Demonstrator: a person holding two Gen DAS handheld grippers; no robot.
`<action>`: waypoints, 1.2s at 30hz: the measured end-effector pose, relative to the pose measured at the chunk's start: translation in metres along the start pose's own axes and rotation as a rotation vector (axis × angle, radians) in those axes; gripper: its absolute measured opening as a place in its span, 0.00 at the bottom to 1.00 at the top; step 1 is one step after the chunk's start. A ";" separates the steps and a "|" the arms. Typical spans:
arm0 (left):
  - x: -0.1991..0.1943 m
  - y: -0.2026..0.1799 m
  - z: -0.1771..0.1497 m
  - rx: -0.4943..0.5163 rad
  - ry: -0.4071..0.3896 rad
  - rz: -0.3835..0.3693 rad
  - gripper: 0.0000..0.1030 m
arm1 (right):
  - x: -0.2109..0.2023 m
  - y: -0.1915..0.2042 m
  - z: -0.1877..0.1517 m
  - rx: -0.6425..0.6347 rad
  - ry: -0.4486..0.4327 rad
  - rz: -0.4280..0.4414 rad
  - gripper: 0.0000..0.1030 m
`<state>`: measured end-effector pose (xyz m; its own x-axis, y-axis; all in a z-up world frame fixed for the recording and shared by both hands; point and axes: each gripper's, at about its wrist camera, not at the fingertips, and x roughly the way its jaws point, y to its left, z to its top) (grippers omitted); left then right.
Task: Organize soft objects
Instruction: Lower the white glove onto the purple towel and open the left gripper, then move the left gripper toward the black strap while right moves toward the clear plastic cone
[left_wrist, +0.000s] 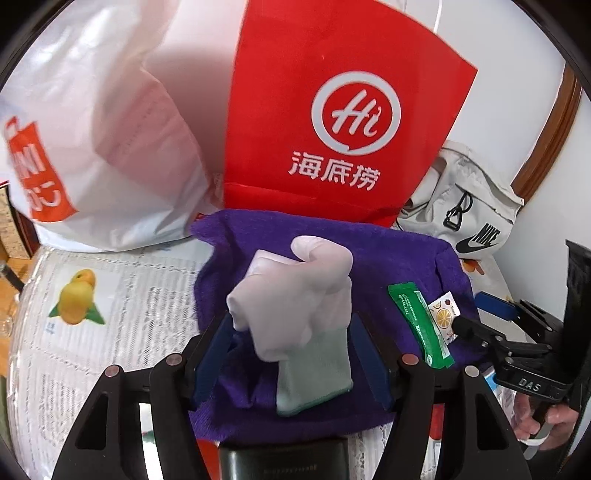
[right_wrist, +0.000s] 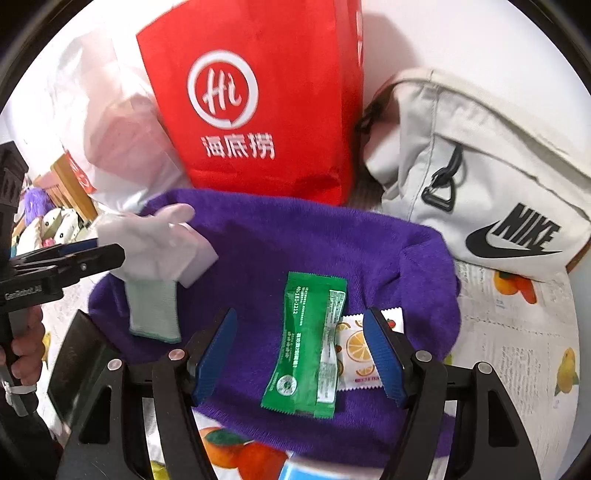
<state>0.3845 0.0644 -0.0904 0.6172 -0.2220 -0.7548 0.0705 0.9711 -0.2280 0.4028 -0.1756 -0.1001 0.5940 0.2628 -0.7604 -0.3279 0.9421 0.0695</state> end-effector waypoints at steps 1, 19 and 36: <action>-0.007 0.001 -0.002 -0.007 -0.013 -0.002 0.62 | -0.007 0.001 -0.002 0.004 -0.011 -0.001 0.68; -0.095 0.002 -0.079 0.020 0.025 0.002 0.63 | -0.115 0.034 -0.099 0.061 -0.044 0.052 0.68; -0.133 0.011 -0.166 0.007 0.038 0.026 0.63 | -0.119 0.086 -0.204 0.004 0.088 0.033 0.69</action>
<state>0.1728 0.0902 -0.0948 0.5890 -0.1993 -0.7832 0.0599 0.9772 -0.2036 0.1543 -0.1686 -0.1357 0.5158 0.2747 -0.8115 -0.3435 0.9341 0.0978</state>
